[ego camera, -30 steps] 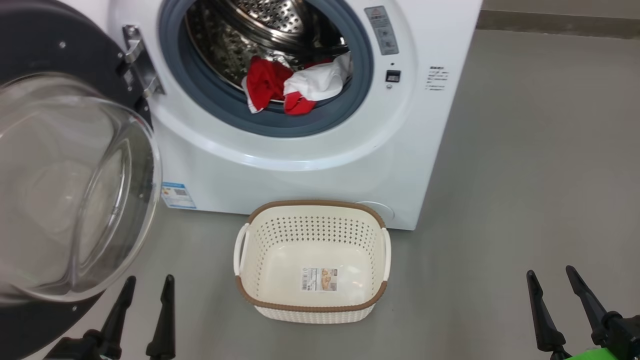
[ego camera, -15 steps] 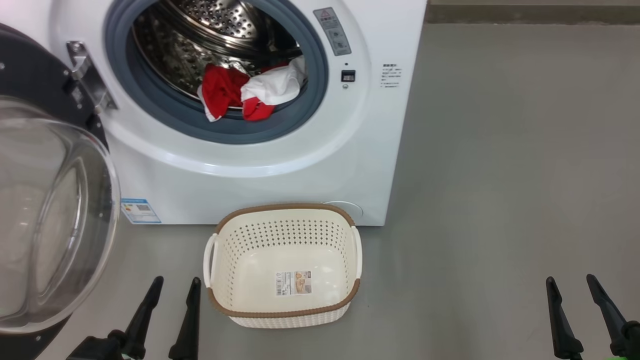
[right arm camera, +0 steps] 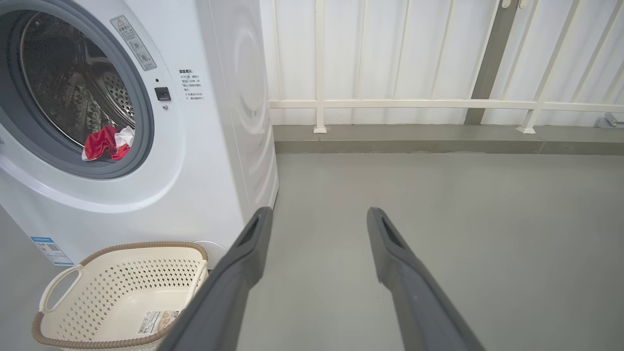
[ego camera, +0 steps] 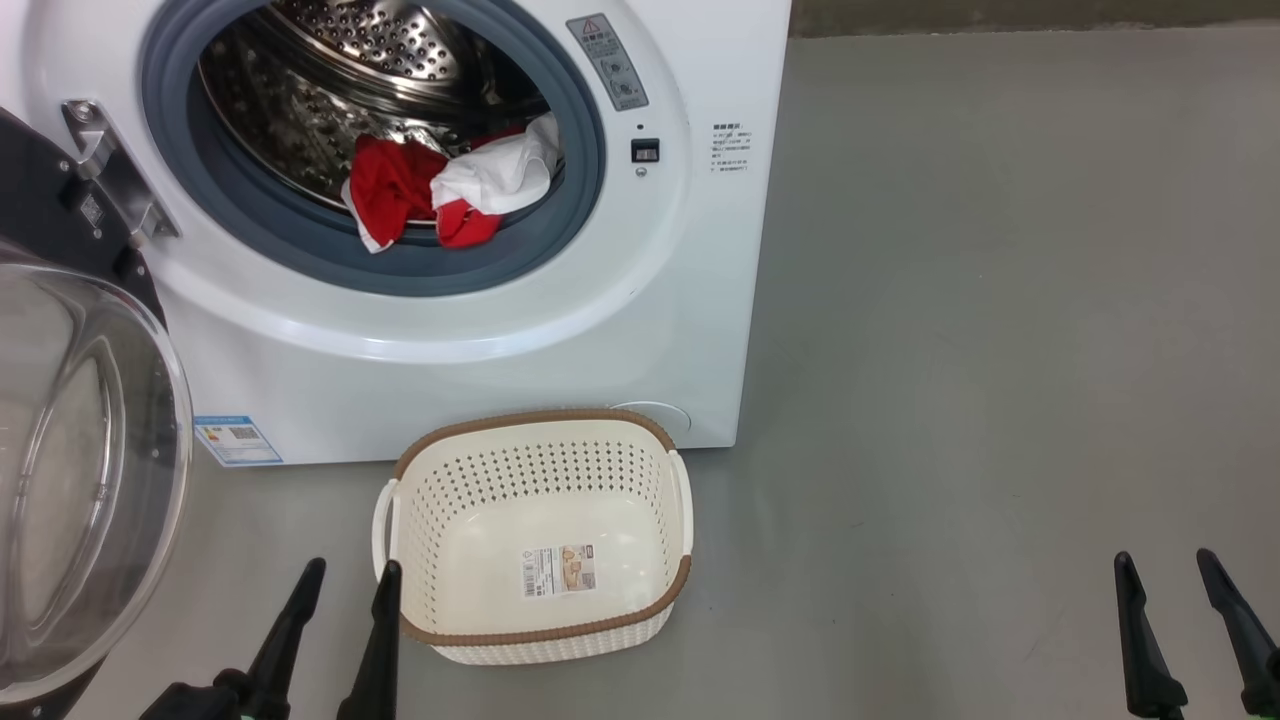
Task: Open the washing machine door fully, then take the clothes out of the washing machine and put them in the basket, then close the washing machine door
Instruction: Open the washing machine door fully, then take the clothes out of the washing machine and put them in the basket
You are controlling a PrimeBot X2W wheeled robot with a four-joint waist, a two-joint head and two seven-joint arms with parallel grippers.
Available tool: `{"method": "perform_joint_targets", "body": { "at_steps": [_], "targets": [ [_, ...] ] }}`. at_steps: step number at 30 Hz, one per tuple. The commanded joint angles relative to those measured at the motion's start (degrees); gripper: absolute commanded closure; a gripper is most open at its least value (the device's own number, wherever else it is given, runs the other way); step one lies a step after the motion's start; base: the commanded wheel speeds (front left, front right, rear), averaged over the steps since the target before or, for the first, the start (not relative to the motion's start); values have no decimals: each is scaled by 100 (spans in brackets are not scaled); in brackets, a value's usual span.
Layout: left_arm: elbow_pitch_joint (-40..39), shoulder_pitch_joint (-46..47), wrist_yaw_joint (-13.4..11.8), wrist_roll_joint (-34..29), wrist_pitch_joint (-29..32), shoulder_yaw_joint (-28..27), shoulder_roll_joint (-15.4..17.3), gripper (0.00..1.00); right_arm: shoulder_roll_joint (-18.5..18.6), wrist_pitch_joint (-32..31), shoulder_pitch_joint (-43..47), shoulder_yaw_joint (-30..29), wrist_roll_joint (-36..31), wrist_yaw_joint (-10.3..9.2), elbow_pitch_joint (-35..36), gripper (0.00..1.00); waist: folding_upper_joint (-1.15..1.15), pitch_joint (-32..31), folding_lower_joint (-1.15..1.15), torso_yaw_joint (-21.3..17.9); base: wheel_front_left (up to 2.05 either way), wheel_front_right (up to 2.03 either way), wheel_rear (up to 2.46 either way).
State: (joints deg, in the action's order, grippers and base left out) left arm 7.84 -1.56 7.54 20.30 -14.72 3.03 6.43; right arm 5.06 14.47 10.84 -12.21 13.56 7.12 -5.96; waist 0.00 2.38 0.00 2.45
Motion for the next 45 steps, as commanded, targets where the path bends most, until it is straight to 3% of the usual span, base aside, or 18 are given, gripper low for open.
{"method": "perform_joint_targets", "body": {
  "at_steps": [1,23,45],
  "targets": [
    [-156,68,-6,-72,-28,-230,66,0,92,52,31,86,-17,36,160,0,0,-6,0,2,0,0,0],
    [-303,188,-6,-20,-28,-157,167,0,45,52,-28,82,-25,36,190,0,0,83,0,77,18,-18,0],
    [-281,245,-5,-146,-28,-152,182,0,42,52,-94,140,-28,36,166,0,0,111,0,129,170,-170,0]
  ]
}}
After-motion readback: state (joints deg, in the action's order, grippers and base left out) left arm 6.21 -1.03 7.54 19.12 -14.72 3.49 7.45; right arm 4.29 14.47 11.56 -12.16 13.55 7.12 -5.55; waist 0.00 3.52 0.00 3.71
